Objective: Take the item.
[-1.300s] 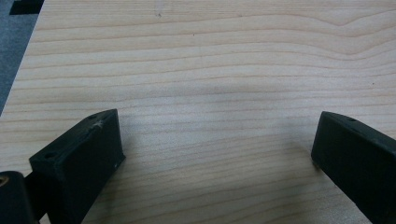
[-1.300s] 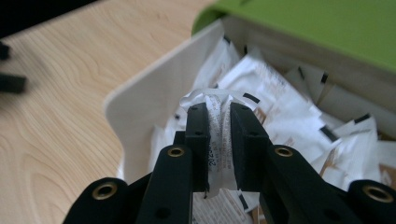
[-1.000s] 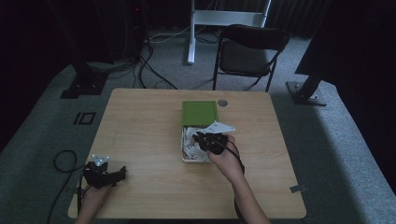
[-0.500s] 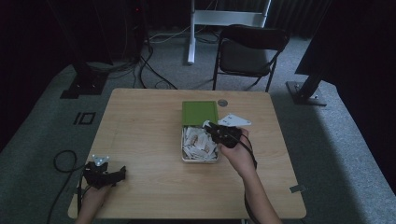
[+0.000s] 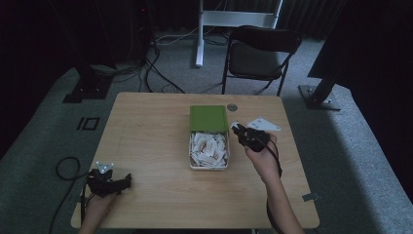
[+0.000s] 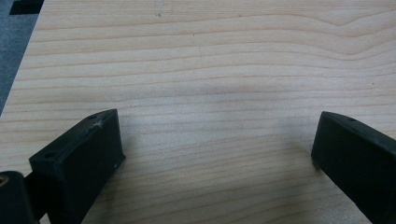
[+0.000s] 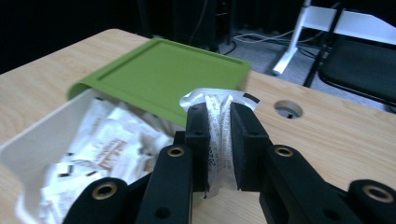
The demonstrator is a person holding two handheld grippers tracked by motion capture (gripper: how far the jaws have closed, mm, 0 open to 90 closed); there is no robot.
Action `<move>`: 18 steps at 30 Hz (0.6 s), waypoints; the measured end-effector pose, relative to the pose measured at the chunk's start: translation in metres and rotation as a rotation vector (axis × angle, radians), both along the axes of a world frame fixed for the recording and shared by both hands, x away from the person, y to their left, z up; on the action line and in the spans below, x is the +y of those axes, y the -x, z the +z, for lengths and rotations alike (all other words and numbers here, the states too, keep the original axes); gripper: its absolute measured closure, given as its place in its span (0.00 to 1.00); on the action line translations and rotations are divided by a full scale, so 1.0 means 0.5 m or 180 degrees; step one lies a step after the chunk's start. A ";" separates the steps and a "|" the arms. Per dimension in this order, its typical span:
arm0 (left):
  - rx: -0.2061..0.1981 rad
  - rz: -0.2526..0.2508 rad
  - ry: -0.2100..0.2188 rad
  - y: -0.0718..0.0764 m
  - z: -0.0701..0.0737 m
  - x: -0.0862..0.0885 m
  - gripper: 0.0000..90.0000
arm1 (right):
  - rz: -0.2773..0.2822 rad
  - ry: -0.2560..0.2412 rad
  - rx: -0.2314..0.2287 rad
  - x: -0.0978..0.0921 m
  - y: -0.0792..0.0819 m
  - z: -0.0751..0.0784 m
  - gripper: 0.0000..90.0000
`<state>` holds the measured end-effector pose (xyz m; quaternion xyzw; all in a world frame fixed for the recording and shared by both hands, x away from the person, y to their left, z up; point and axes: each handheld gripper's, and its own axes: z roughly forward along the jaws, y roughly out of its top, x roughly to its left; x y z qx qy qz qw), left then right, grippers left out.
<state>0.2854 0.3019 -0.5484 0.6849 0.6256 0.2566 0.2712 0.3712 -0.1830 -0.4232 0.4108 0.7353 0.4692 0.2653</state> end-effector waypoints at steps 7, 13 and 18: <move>0.0000 0.0002 0.0002 0.000 0.000 0.000 0.03 | -0.0220 -0.0048 0.0041 -0.035 -0.019 -0.035 0.87; -0.0001 0.0002 0.0003 0.000 0.000 0.000 0.03 | -0.0413 -0.0104 0.0102 -0.053 -0.042 -0.079 0.87; -0.0001 0.0002 0.0002 0.000 0.000 0.000 0.03 | -0.0538 -0.0136 0.0147 -0.063 -0.064 -0.112 0.87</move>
